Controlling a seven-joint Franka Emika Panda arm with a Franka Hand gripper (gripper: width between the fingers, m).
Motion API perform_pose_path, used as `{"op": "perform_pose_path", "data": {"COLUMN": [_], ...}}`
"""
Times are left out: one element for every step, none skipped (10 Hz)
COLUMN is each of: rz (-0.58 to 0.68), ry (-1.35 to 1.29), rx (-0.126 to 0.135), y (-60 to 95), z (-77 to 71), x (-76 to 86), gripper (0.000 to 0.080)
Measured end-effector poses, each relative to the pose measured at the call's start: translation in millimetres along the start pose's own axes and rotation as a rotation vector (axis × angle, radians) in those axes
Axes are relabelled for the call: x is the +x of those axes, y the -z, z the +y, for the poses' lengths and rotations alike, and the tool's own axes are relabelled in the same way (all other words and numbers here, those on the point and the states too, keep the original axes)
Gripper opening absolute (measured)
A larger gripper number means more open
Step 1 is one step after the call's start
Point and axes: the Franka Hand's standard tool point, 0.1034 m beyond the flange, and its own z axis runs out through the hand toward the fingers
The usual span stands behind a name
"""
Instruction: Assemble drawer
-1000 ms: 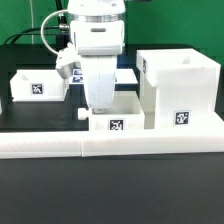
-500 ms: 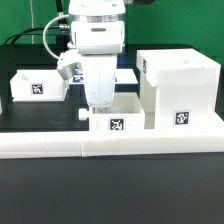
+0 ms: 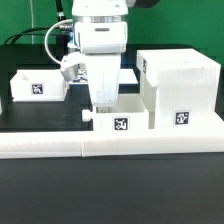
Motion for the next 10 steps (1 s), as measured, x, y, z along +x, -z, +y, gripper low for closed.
{"op": "perform_pose_path", "data": {"rz": [-0.005,-0.005,-0.005,-0.005,-0.008,-0.009,-0.007,-0.007,-0.007,-0.007], "ry": [0.019,0.016,0.014,0.014,0.023,0.029,0.034,0.033,0.03,0.029], "rx": [0.006,0.006,0.006,0.007,0.041,0.073,0.083,0.084,0.083,0.083], "y": [0.3,0.2,0.2,0.2,0.0,0.9,1.5,1.2,1.2,1.2], "z": [0.3,0.2,0.2,0.1,-2.5,-3.4,-1.6,-1.2,-1.0,-1.0], "x": [2.4,1.3,0.6,0.5,-0.1,2.7,5.5,6.0,4.8,4.6], "gripper": [0.0042,0.0042,0.0042,0.0042,0.0042,0.0042,0.0042,0.0042,0.0042,0.0042]}}
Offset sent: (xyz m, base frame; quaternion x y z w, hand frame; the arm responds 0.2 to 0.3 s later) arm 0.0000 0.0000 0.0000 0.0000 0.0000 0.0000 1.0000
